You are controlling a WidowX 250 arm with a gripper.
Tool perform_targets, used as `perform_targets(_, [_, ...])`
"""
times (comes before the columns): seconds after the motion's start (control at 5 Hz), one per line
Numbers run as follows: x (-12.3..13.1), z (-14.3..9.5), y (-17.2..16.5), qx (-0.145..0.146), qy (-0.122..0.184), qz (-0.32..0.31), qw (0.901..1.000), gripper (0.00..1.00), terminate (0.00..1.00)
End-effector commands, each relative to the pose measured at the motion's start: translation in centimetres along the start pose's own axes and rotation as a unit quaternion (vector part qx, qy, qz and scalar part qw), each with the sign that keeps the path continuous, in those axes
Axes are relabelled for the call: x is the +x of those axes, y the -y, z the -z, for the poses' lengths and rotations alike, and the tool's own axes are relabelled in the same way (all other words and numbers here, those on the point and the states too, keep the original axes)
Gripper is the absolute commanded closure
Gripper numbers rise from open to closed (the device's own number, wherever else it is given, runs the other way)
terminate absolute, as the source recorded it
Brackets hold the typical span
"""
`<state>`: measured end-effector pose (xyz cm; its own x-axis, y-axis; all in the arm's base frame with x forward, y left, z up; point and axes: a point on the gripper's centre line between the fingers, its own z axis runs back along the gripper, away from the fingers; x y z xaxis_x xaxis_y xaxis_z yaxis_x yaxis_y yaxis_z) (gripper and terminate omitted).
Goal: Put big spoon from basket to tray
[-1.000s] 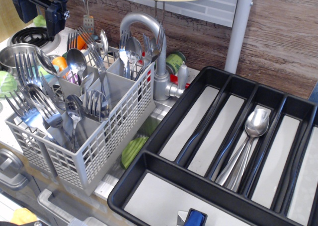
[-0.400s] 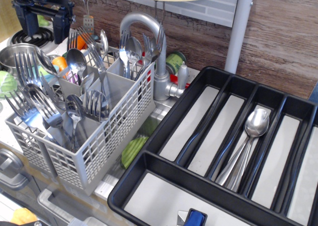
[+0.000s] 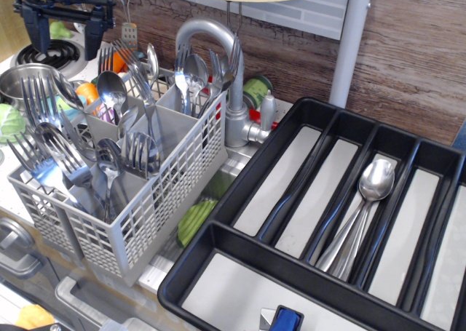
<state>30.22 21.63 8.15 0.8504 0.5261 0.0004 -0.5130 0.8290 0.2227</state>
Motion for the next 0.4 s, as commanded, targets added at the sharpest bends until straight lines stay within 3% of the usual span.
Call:
perform_targets(0.0, [-0.5,-1.26,-1.36,0.021,0.04,-0.034,0.9984,0.0,0.0])
perform_targets(0.2, [-0.82,-0.71,-1.5,0.017,0.047,-0.036,0.9981,0.0,0.0])
